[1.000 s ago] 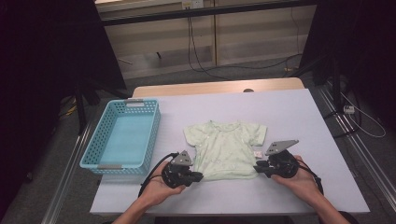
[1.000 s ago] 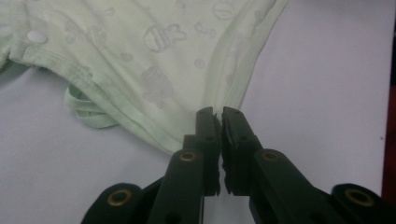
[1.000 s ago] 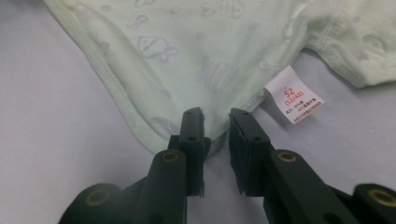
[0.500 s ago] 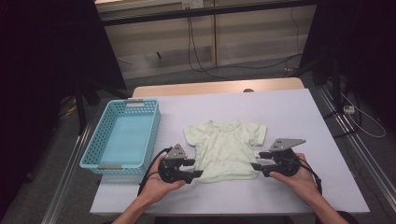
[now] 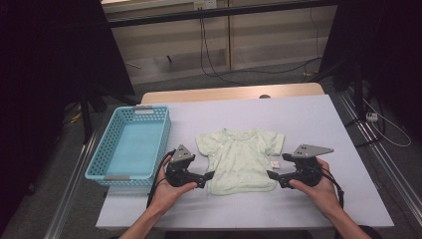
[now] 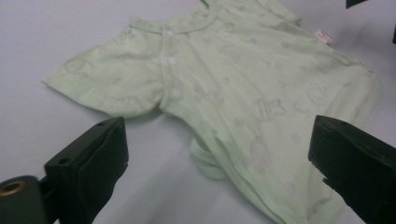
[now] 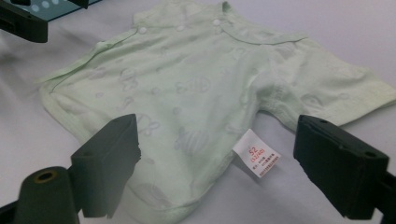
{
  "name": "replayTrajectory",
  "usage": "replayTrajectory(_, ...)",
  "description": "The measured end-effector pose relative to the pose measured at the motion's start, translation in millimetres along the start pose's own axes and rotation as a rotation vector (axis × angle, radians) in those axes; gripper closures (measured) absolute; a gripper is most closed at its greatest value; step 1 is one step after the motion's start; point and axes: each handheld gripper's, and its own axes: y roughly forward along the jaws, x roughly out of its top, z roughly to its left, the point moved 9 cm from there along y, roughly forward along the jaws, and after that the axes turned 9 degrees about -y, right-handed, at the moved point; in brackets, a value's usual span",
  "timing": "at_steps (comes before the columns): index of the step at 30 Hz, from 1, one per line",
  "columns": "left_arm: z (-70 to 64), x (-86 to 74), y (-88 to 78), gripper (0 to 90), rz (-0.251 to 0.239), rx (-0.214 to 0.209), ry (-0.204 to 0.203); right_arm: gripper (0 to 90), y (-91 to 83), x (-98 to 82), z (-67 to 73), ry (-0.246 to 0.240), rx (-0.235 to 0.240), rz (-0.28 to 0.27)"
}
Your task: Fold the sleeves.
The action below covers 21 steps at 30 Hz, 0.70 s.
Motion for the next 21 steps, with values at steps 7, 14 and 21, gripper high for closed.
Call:
replayTrajectory(7, 5.3, 12.6, 5.2, 5.2, -0.031, -0.009, -0.005, 5.6, 0.7, 4.6, -1.9, 0.019, 0.004, -0.042)
replayTrajectory(14, 9.2, 22.2, 13.1, 5.7, -0.035, 0.007, -0.026, 5.5, 3.6, 4.9, 0.7, 0.002, 0.000, -0.038)
replayTrajectory(21, 24.0, 41.3, 22.7, 7.4, -0.059, 0.021, -0.063, 5.7, 1.0, 3.4, 0.1, -0.003, -0.018, -0.041)
